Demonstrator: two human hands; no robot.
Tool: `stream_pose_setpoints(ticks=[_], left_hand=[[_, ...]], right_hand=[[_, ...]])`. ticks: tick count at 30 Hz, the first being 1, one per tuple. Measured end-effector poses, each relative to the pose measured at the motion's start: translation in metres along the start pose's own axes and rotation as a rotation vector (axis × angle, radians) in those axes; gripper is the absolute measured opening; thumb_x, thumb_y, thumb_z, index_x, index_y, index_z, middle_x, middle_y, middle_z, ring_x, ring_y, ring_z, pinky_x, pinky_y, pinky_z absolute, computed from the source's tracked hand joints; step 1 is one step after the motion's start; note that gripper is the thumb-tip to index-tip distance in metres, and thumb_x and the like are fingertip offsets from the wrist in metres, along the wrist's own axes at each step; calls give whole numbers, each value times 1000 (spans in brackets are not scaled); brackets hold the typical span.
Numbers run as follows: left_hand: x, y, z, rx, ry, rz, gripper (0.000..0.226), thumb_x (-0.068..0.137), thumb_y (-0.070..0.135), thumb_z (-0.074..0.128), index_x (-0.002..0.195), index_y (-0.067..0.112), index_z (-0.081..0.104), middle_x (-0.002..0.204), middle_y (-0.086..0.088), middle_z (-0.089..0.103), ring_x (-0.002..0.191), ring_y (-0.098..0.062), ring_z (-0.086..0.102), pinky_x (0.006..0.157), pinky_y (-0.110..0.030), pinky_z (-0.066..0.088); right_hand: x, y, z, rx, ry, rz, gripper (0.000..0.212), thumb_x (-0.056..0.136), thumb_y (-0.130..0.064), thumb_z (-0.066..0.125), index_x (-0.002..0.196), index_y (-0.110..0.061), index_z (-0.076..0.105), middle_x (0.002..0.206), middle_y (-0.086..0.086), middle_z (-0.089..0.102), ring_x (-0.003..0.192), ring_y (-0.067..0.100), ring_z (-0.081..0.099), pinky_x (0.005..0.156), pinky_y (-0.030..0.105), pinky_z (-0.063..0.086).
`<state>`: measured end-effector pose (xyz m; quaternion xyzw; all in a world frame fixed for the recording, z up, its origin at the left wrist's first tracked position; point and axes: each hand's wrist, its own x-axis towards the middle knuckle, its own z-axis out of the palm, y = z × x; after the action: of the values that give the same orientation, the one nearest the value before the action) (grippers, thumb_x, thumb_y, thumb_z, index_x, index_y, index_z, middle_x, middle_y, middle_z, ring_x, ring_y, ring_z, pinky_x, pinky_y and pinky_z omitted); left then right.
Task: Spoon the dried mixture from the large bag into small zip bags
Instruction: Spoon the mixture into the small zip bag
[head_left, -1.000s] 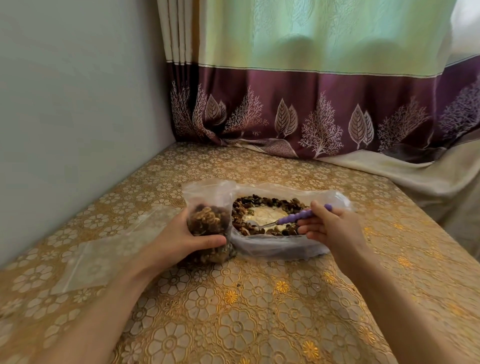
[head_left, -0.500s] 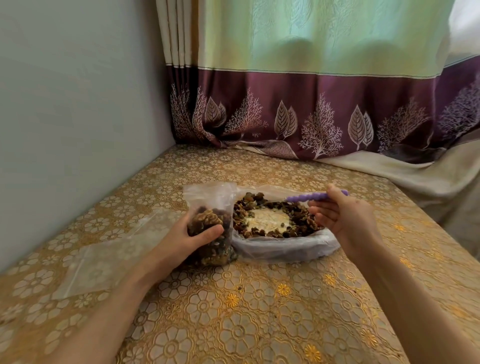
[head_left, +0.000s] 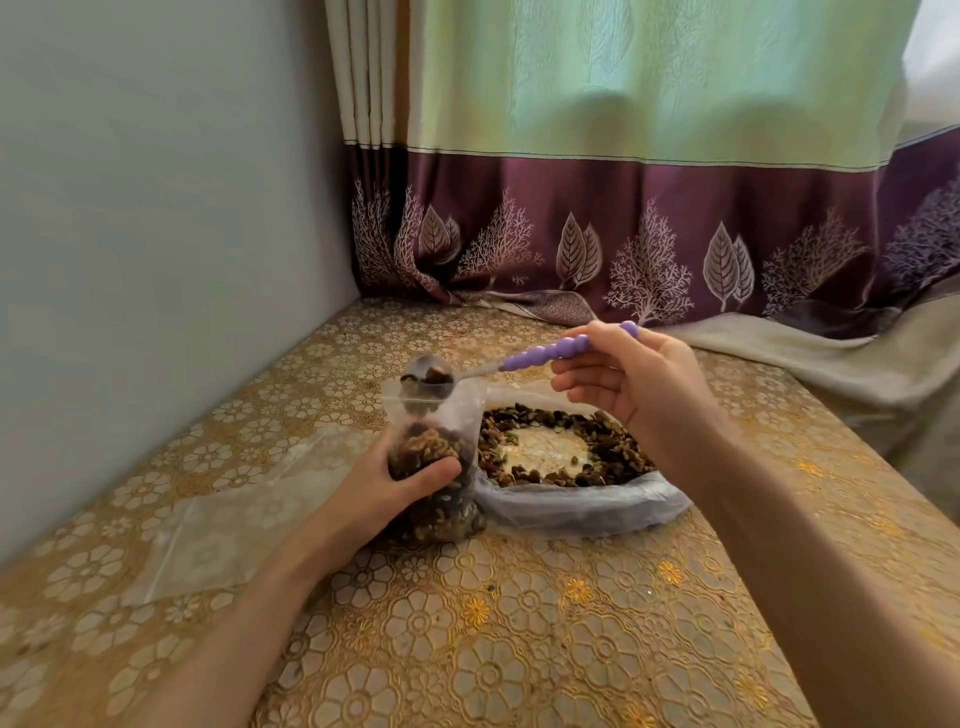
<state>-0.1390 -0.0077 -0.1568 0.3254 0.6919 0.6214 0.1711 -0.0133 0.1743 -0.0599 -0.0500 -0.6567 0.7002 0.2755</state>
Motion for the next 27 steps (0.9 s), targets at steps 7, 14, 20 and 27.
stream_pose_setpoints(ticks=[7, 14, 20, 27], left_hand=[[-3, 4, -1, -32, 13, 10, 57, 46, 64, 70, 100, 50, 58, 107, 9, 58, 94, -10, 60, 68, -23, 54], [0, 6, 6, -43, 167, 46, 33, 65, 50, 74, 92, 35, 64, 104, 2, 62, 96, -14, 58, 64, -21, 47], [-2, 9, 9, -77, 200, 64, 26, 60, 42, 71, 85, 34, 69, 94, 8, 68, 90, -8, 62, 64, -16, 48], [-5, 7, 8, -66, 148, 20, 26, 73, 51, 65, 97, 42, 67, 108, 7, 62, 102, -15, 56, 73, -28, 50]], right_hand=[[-4, 6, -11, 70, 71, -34, 21, 92, -5, 46, 88, -1, 66, 74, 11, 69, 65, 18, 65, 58, 22, 54], [-18, 29, -44, 174, 344, 88, 21, 95, -12, 47, 86, 0, 62, 70, 12, 70, 61, 17, 67, 55, 20, 55], [-32, 65, -62, -81, 465, 95, 23, 96, -11, 49, 85, 5, 62, 67, 12, 71, 52, 18, 64, 46, 19, 52], [-38, 88, -64, -698, 499, 1, 11, 89, -22, 63, 86, -12, 65, 71, -6, 61, 65, 8, 56, 56, 23, 42]])
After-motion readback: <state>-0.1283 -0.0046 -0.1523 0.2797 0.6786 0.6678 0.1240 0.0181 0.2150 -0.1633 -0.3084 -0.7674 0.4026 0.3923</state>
